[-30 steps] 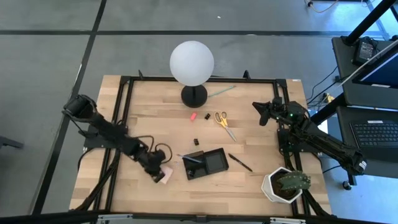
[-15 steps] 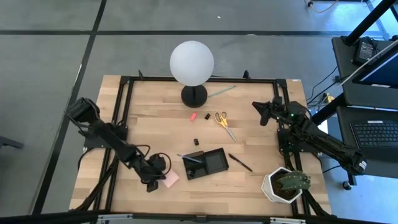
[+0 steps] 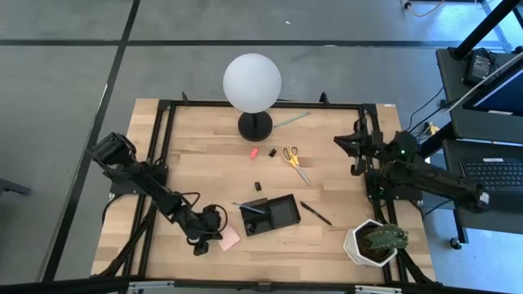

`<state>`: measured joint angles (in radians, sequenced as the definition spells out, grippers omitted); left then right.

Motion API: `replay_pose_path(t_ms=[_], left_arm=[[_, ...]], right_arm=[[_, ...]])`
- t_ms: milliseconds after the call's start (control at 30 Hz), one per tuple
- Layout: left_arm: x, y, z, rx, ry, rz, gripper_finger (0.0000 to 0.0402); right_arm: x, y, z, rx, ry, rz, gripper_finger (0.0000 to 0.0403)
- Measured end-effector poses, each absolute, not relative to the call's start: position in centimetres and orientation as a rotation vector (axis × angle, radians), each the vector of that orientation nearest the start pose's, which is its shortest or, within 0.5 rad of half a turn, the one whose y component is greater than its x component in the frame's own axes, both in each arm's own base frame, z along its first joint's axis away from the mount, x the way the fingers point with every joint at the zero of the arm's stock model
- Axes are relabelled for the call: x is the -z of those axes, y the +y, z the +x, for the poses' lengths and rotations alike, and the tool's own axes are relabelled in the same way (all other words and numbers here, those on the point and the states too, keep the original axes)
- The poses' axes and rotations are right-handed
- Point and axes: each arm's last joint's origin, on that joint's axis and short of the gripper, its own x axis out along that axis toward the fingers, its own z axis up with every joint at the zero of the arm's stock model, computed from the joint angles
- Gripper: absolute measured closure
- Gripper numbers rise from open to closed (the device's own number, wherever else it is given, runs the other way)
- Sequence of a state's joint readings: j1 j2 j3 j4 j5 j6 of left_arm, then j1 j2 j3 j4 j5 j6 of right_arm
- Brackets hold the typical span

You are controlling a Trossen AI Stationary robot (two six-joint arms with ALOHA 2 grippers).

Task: Pick and place office supplies into organizer
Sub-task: Put the pink sticky note into the black desk organizer

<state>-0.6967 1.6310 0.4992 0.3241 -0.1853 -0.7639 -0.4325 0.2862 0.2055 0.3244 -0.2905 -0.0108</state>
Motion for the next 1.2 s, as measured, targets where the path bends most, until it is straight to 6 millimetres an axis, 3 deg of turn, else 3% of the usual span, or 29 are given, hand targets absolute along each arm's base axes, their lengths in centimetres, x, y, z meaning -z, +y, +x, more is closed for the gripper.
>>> replay_pose_path(t_ms=[133,300,600,900,1100,1200], left_arm=[[-10.1,-16.6,20.1,0.238,0.847,-0.228,0.04],[-10.1,-16.7,20.1,0.266,0.836,-0.167,0.0399],[-10.1,-16.8,20.0,0.265,0.828,-0.148,0.0399],[-10.1,-17.4,19.4,0.311,0.817,-0.08,0.0399],[-10.2,-17.9,19.0,0.389,0.807,-0.001,0.0401],[-10.3,-18.2,18.9,0.438,0.787,0.052,0.0399]], right_arm=[[-26.4,-3.7,12.2,0.091,-0.17,-0.139,0.0366],[-28.9,-3.5,16.6,0.003,-0.075,-0.197,0.0366],[-30.0,-0.8,26.1,-0.059,0.189,-0.327,0.0366],[-31.3,4.7,32.6,-0.207,0.271,-0.338,0.0366],[-29.9,9.3,35.5,-0.316,0.304,-0.363,0.0366],[-29.0,11.6,36.5,-0.274,0.332,-0.391,0.0366]])
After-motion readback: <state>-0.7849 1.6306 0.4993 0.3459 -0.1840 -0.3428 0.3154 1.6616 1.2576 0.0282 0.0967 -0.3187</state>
